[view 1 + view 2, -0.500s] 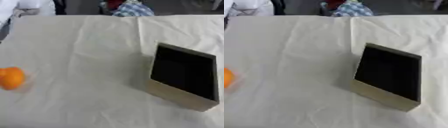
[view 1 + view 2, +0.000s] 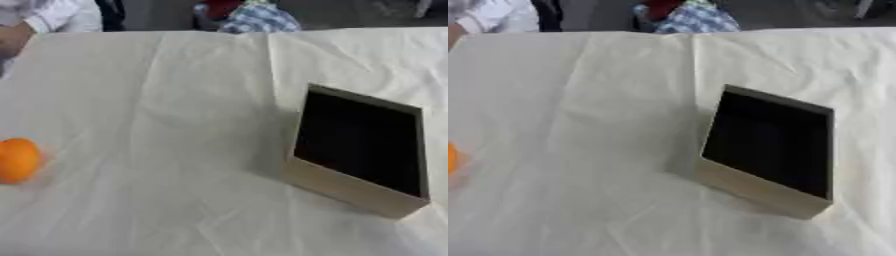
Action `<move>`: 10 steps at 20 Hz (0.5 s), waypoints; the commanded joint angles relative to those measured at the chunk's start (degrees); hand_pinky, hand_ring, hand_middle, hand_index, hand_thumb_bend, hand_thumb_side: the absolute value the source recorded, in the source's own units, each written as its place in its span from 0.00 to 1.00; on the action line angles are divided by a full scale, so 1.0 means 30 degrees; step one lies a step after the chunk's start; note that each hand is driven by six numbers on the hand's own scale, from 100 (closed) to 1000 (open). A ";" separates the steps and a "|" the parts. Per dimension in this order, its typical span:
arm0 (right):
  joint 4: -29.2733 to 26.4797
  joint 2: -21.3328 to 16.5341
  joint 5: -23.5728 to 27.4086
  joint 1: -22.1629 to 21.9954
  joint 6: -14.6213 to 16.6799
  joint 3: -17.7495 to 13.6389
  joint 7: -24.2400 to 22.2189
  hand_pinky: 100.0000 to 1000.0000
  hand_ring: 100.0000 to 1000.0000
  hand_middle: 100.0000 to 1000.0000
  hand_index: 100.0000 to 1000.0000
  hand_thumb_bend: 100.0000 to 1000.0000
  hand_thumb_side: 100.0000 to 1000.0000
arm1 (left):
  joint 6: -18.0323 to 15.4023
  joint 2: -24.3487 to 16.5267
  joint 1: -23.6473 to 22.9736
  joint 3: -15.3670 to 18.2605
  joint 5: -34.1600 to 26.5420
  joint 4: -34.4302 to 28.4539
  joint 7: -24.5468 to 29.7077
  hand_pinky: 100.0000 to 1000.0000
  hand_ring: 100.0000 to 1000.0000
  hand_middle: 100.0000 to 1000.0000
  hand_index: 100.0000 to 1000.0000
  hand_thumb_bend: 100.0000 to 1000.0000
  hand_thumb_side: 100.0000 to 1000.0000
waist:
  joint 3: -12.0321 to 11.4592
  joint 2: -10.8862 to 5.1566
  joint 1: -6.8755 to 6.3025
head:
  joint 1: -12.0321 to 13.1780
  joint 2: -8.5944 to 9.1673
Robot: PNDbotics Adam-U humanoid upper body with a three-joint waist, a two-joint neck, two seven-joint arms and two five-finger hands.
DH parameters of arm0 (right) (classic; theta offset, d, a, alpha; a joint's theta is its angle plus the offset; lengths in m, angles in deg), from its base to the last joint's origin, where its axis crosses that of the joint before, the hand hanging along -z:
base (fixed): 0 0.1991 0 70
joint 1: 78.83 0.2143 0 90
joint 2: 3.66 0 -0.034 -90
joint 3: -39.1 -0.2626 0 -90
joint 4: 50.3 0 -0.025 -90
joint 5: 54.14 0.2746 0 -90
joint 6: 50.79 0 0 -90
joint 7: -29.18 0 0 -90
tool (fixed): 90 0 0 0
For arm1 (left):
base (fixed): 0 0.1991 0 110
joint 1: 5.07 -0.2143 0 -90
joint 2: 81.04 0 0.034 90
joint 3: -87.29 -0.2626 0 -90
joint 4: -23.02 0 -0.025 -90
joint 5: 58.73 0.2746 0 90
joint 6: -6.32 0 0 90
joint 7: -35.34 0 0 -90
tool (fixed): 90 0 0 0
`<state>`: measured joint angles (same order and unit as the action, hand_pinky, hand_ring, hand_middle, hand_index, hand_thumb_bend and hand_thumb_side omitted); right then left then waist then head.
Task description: Pick up objects on the table and place them in the box.
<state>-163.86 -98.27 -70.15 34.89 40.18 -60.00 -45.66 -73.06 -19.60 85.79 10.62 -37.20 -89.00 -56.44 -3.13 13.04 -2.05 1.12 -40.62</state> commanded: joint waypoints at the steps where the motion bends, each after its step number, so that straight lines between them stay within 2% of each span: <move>1: -0.0342 -0.0618 -0.0089 0.0198 -0.0037 -0.0027 -0.0001 0.56 0.65 0.53 0.76 0.00 0.77 | 0.0021 -0.1495 0.0230 -0.0091 0.1770 -0.0012 0.2368 0.71 0.76 0.75 0.81 0.41 0.49 | -0.0013 -0.0347 -0.0034 | -0.0075 0.0117; 6: -0.0342 -0.0615 -0.0075 0.0205 -0.0033 -0.0005 -0.0016 0.55 0.65 0.53 0.76 0.00 0.77 | 0.0132 -0.2143 0.0720 -0.0443 0.3082 0.0502 0.5941 0.78 0.81 0.79 0.83 0.51 0.37 | 0.0028 -0.0348 -0.0071 | -0.0138 0.0116; 10: -0.0342 -0.0650 -0.0061 0.0209 -0.0045 0.0024 -0.0045 0.55 0.65 0.53 0.76 0.00 0.77 | 0.0381 -0.2776 0.1036 -0.0716 0.3926 0.1129 0.8104 0.81 0.84 0.82 0.85 0.60 0.35 | 0.0031 -0.0352 -0.0098 | -0.0194 0.0075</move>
<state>-163.86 -98.60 -70.15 34.88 40.14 -59.70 -45.70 -72.10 -24.88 88.32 8.20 -26.43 -85.82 -34.02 -3.06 13.03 -2.24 0.74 -40.62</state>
